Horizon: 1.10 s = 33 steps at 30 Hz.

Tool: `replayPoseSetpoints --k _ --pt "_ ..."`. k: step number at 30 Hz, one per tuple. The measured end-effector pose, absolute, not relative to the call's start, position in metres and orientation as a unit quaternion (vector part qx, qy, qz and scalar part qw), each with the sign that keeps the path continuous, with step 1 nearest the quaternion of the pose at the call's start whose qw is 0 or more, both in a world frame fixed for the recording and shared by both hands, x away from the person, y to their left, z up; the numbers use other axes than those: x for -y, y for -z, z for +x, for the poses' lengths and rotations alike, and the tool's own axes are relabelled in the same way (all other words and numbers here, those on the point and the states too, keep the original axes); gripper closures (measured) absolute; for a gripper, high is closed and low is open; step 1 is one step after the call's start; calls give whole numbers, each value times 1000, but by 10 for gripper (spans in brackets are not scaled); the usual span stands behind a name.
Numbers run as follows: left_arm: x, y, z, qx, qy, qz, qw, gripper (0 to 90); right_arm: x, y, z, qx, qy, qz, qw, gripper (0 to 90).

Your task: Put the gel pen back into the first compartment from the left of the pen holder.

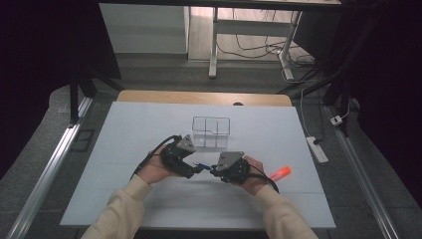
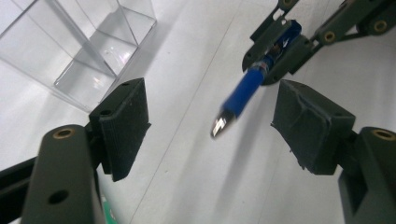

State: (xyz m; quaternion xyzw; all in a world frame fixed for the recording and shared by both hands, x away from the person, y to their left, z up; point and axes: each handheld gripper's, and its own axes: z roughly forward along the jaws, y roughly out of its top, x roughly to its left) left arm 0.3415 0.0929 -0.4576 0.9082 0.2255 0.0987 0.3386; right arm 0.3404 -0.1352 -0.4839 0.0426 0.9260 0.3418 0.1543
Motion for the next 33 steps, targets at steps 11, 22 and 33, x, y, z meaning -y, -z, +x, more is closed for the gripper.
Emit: replayPoseSetpoints --k 11,22,33 --pt "-110 466 338 -267 -112 886 361 232 147 477 347 -909 -379 89 149 785" --pt "-126 471 333 -294 -139 873 364 232 158 471 351 -885 -421 124 152 784" --pt "-146 474 321 -312 -160 863 364 235 162 469 352 -873 -440 141 156 783"
